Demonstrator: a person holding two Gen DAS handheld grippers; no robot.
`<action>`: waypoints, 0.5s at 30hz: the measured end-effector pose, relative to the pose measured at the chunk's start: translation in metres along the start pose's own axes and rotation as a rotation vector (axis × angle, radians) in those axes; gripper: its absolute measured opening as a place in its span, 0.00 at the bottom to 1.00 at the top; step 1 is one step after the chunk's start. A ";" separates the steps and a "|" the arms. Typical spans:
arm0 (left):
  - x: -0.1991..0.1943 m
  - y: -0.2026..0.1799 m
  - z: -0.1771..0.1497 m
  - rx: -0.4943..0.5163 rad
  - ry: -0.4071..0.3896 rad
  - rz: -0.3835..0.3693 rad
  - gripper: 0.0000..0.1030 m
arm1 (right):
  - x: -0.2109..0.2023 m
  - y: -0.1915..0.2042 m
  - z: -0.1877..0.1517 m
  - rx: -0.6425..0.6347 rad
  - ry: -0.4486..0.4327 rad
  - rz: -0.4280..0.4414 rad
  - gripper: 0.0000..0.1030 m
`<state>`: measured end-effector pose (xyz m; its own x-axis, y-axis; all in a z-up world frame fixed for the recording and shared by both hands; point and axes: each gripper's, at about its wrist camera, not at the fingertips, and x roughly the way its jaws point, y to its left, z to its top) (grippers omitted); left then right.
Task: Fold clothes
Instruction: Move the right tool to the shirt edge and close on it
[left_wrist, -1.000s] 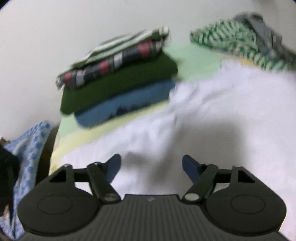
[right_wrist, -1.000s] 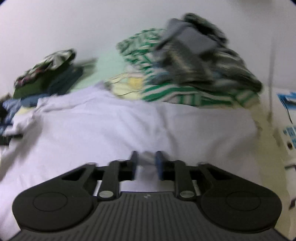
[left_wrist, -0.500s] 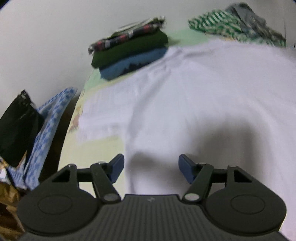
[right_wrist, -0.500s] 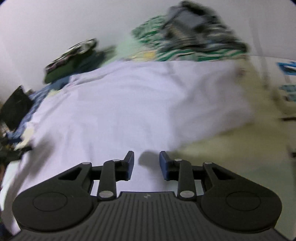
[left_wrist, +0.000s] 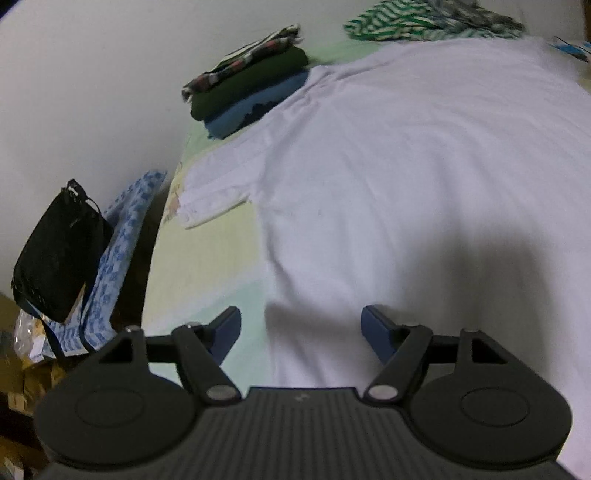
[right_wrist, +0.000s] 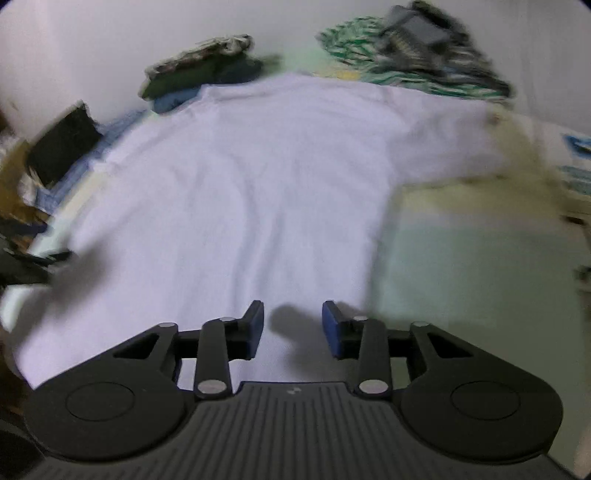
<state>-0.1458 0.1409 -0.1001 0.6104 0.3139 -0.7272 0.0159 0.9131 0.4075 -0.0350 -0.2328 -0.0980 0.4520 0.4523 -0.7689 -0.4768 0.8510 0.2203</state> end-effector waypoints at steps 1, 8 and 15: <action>-0.004 0.003 -0.006 0.008 0.004 -0.016 0.73 | -0.006 0.001 -0.004 -0.014 0.035 -0.032 0.36; -0.035 0.013 -0.026 0.022 0.004 -0.139 0.73 | -0.048 0.038 -0.010 -0.016 0.032 -0.107 0.42; -0.043 -0.012 -0.038 0.074 -0.040 -0.252 0.75 | -0.019 0.110 -0.040 -0.136 0.072 -0.118 0.49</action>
<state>-0.2028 0.1260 -0.0948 0.6103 0.0675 -0.7893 0.2281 0.9392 0.2566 -0.1259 -0.1578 -0.0831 0.4579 0.3268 -0.8268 -0.5232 0.8510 0.0466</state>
